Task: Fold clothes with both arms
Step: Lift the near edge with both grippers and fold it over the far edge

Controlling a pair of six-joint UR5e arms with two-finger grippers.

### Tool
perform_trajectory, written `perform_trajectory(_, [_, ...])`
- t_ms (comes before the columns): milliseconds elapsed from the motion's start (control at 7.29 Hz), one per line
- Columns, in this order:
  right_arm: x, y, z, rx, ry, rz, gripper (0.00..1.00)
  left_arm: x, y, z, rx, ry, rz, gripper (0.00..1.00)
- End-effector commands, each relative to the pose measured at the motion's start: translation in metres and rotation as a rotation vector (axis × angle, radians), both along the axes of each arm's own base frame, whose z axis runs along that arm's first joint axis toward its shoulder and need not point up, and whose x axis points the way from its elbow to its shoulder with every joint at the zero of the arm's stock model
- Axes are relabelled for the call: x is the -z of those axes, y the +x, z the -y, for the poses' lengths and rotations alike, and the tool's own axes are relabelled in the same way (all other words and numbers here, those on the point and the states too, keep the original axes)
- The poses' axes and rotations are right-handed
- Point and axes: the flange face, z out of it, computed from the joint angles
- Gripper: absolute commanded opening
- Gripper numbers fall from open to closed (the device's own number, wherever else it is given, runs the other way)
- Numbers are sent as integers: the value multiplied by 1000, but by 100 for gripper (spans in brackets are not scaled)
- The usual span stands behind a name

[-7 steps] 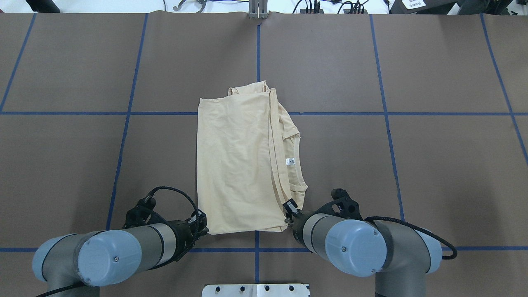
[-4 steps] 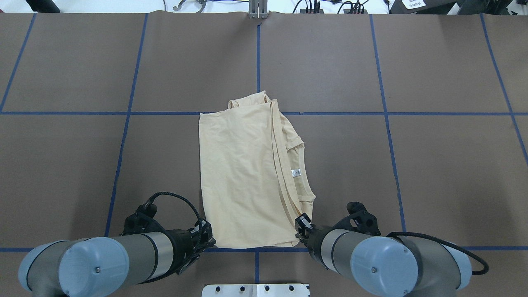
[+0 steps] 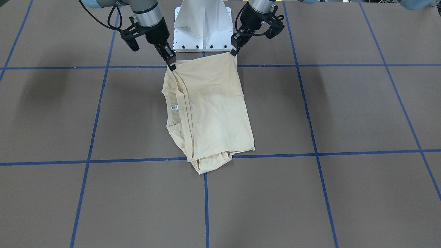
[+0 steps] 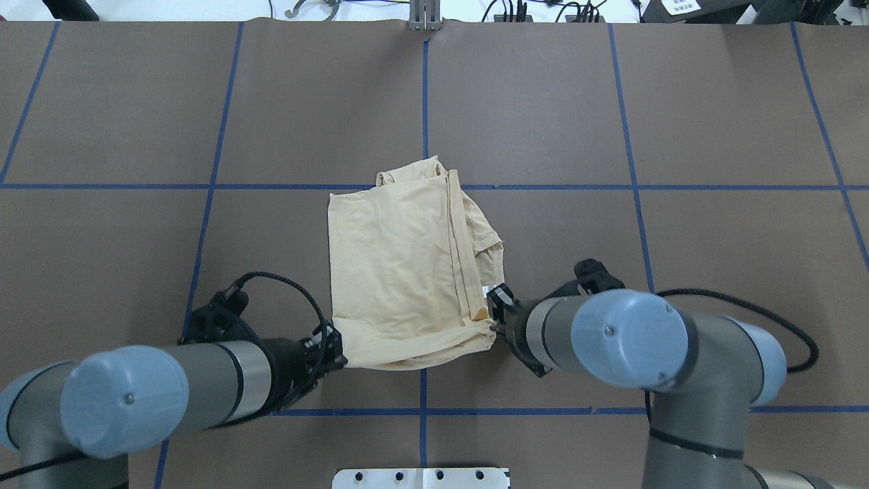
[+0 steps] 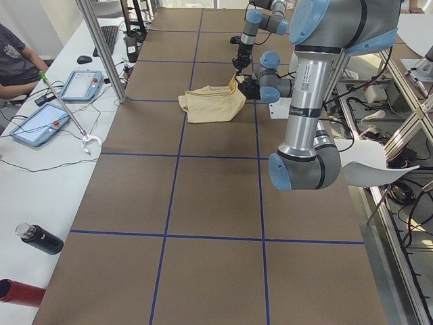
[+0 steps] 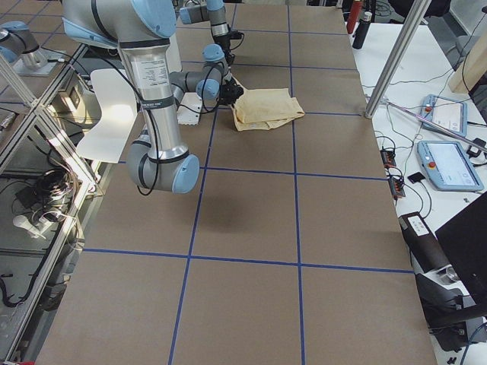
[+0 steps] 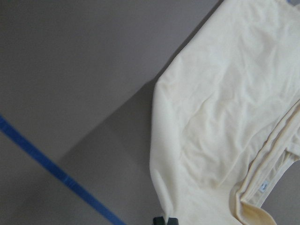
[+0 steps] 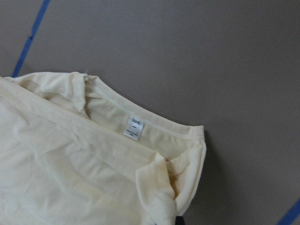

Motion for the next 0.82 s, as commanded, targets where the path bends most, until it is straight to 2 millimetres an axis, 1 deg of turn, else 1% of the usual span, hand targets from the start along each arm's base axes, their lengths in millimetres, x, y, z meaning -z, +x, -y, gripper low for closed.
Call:
perform_trajectory(0, [10,-9,97,-13,50,-71,0,-16,-6,107,80,93,88,0])
perform_trajectory(137, [14,-28,132,0,50,-99,0,-26,13,141,107,94,85,0])
perform_trajectory(275, [13,-41,165,11,54,-100,0,-43,20,168,138,95,81,0])
perform_trajectory(412, [13,-58,197,6,69,-115,0,-52,23,186,159,94,83,0])
perform_trajectory(549, [17,-67,226,1,71,-141,0,-54,27,211,180,95,107,0])
perform_trajectory(686, [11,-64,248,15,73,-148,0,-59,33,234,190,101,140,0])
